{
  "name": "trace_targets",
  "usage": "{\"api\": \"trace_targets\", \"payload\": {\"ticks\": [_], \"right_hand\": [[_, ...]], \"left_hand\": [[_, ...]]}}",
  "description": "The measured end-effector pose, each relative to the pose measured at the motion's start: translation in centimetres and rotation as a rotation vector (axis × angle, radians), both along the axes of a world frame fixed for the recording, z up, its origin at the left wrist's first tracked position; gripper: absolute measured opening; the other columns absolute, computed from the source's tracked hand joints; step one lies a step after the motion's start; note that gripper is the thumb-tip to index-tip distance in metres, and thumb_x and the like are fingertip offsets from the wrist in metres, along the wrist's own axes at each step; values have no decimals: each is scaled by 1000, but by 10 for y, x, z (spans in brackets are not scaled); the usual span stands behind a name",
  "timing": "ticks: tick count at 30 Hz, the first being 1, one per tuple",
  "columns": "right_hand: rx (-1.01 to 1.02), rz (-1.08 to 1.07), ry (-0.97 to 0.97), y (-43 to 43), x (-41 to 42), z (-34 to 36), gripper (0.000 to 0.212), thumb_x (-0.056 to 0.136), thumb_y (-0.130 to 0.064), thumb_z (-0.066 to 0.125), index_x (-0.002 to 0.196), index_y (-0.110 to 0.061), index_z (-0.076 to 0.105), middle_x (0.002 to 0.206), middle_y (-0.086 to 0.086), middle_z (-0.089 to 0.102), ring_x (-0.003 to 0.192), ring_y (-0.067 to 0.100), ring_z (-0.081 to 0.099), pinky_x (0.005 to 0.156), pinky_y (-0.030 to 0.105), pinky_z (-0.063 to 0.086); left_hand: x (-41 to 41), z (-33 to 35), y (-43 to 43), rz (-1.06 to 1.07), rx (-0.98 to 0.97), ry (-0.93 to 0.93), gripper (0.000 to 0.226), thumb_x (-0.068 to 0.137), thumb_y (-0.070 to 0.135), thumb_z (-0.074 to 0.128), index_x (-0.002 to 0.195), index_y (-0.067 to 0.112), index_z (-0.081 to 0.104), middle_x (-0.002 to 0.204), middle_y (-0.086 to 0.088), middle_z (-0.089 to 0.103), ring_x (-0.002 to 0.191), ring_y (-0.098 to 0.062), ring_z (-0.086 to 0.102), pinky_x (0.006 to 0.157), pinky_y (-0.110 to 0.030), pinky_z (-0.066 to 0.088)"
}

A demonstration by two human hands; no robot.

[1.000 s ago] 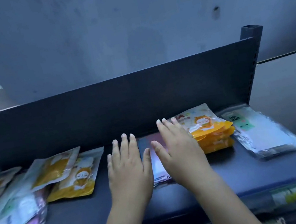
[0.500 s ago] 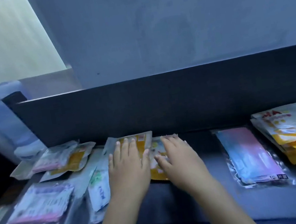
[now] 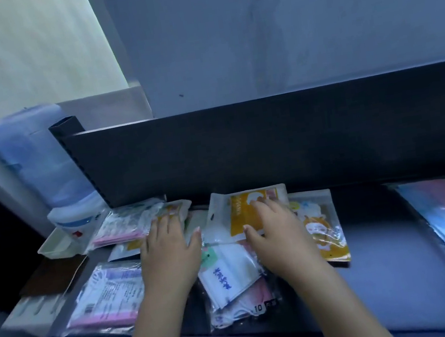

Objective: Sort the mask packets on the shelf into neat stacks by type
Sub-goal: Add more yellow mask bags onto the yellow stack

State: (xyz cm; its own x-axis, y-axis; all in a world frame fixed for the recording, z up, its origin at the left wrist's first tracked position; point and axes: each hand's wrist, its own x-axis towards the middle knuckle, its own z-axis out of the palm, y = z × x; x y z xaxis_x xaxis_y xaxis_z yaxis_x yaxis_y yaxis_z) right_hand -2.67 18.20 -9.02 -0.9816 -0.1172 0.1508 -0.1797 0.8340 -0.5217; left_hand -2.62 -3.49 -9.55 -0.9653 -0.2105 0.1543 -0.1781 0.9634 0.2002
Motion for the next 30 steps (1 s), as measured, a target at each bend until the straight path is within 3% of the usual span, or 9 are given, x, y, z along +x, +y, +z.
{"api": "trace_targets", "payload": {"ticks": [8, 13, 17, 22, 24, 26, 27, 28, 30], "right_hand": [[61, 41, -15, -53, -8, -4, 53, 100, -44, 49, 148, -19, 45, 157, 1, 44, 150, 24, 31, 123, 42, 29], [138, 10, -34, -62, -12, -10, 54, 101, -42, 48, 148, -18, 45, 163, 3, 38, 157, 26, 19, 126, 43, 16], [163, 5, -36, -60, -16, -14, 53, 96, -37, 50, 146, -18, 48, 161, 3, 41, 156, 27, 20, 127, 44, 18], [190, -17, -9, -51, -19, -11, 52, 89, -21, 54, 141, -16, 54, 156, 4, 47, 155, 28, 24, 127, 45, 20], [208, -43, 28, -47, -20, -13, 45, 86, -22, 56, 131, -18, 61, 143, 3, 57, 141, 29, 42, 118, 42, 33], [204, -77, 44, -42, -22, -12, 27, 83, -19, 57, 108, -17, 66, 121, 2, 64, 114, 28, 57, 94, 37, 44], [207, -95, 45, -40, -22, -11, 20, 81, -19, 57, 100, -16, 65, 114, 2, 65, 105, 28, 58, 83, 36, 42], [218, -107, 43, -38, -23, -9, 19, 81, -20, 57, 97, -16, 65, 112, 2, 64, 102, 28, 58, 77, 35, 40], [244, -121, 11, -34, -24, -6, 27, 82, -28, 56, 105, -18, 67, 120, 1, 62, 110, 29, 57, 81, 37, 45]], "left_hand": [[-10, 2, -72, 95, 80, -9, 67, 101, 52, 45, 157, 18, 34, 170, -5, 27, 158, -27, 16, 127, -49, 17], [-12, -4, -73, -88, 34, -102, 72, 89, 60, 53, 156, 39, 34, 173, 5, 15, 159, -25, 9, 127, -51, 15], [-16, -7, -66, -147, 54, -123, 59, 81, 44, 51, 140, 45, 55, 164, 5, 32, 145, -29, 31, 112, -51, 39], [-19, -22, -61, -171, 24, 112, 24, 95, 28, 61, 113, 35, 76, 143, -1, 58, 120, -32, 50, 89, -44, 52], [-18, -26, -56, -198, 60, 190, 17, 96, 29, 65, 105, 30, 80, 140, -1, 62, 117, -32, 54, 86, -43, 53], [-17, -26, -48, -242, 104, 241, 16, 95, 28, 67, 104, 29, 80, 140, 1, 63, 120, -30, 55, 88, -42, 53], [-15, -25, -43, -264, 125, 267, 17, 96, 28, 66, 105, 29, 80, 140, 3, 63, 121, -28, 55, 89, -41, 53], [-13, -25, -38, -289, 141, 295, 18, 96, 28, 65, 106, 29, 80, 140, 3, 63, 124, -26, 54, 91, -41, 53], [-9, -24, -28, -350, 160, 354, 20, 97, 30, 63, 109, 27, 80, 139, 1, 63, 126, -24, 52, 94, -40, 52]]}}
